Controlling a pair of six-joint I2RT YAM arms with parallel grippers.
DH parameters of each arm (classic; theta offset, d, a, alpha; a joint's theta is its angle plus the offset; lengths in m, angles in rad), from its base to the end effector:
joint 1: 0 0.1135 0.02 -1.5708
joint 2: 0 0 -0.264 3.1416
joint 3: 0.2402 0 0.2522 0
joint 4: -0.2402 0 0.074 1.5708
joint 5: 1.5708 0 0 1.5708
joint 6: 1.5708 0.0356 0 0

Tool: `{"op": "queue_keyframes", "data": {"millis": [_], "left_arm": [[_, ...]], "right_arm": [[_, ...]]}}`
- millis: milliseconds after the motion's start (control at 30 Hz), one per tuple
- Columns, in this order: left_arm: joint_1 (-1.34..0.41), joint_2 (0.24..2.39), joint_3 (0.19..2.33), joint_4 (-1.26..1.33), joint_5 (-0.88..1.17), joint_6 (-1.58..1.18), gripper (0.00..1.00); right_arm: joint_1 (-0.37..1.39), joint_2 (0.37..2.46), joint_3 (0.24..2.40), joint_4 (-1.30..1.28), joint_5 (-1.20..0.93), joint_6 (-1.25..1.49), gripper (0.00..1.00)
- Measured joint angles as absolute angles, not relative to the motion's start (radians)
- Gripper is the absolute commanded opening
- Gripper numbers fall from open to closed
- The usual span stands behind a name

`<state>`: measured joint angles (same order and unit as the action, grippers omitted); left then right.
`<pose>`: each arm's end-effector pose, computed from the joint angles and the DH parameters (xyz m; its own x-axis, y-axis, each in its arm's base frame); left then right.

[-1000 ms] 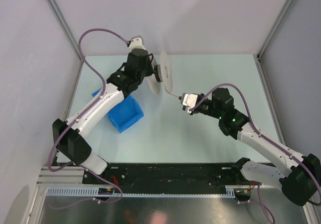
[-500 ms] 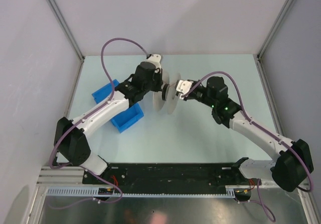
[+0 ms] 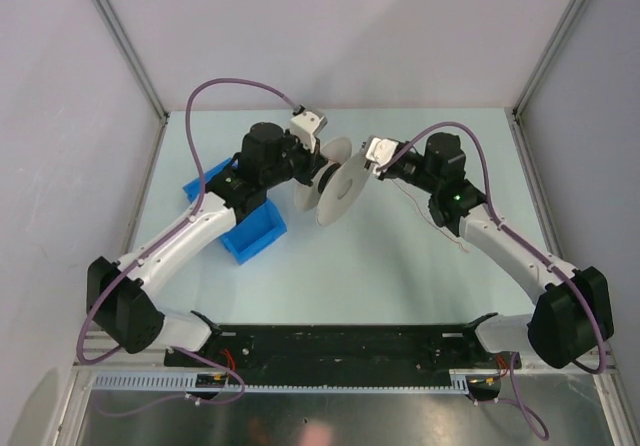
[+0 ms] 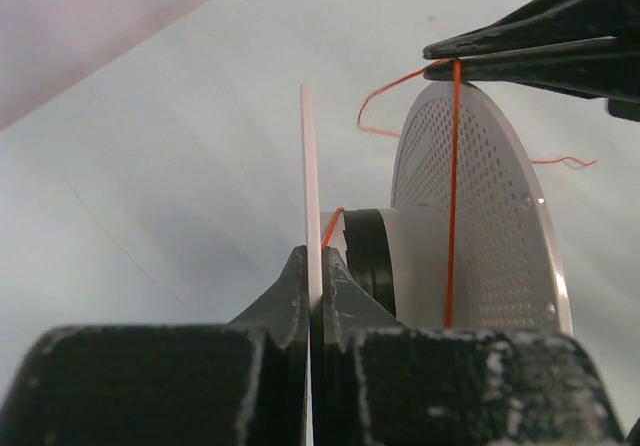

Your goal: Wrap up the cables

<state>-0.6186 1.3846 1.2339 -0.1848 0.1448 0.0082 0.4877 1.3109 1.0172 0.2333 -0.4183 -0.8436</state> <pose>0.2622 -0.1929 0.3595 -0.2626 0.1969 -0.9446 0.6870 0.7256 -0.0398 0.2674 0.1582 0.3487 0.5520 -0.4799 -0.6819 -0.5626 0.3892 -0.7294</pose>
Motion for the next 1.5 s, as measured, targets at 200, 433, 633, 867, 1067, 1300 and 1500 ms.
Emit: {"op": "queue_keyframes", "data": {"millis": [200, 433, 633, 867, 1067, 1300, 1500], "left_arm": [[-0.583, 1.336, 1.235, -0.167, 0.267, 0.04, 0.0], [-0.532, 1.297, 1.293, -0.268, 0.398, 0.034, 0.0], [-0.454, 1.31, 1.476, -0.303, 0.445, -0.073, 0.0], [-0.429, 1.333, 1.639, -0.3, 0.444, -0.157, 0.0], [-0.429, 1.373, 1.724, -0.314, 0.418, -0.237, 0.0], [-0.426, 1.412, 1.889, -0.332, 0.392, -0.333, 0.0], [-0.426, 1.411, 1.977, -0.312, 0.353, -0.423, 0.0]], "right_arm": [[0.355, 1.313, 1.021, 0.178, -0.484, -0.767, 0.22], [0.208, 1.313, 1.036, 0.121, -0.469, -0.681, 0.51], [0.179, 1.304, 1.04, 0.019, -0.488, -0.608, 0.84], [0.171, 1.245, 1.029, -0.108, -0.56, -0.524, 0.99], [0.17, 1.162, 0.947, -0.096, -0.632, -0.418, 0.99], [0.188, 1.153, 0.942, -0.094, -0.684, -0.41, 0.99], [0.294, 1.153, 0.923, -0.057, -0.691, -0.385, 0.99]]}}
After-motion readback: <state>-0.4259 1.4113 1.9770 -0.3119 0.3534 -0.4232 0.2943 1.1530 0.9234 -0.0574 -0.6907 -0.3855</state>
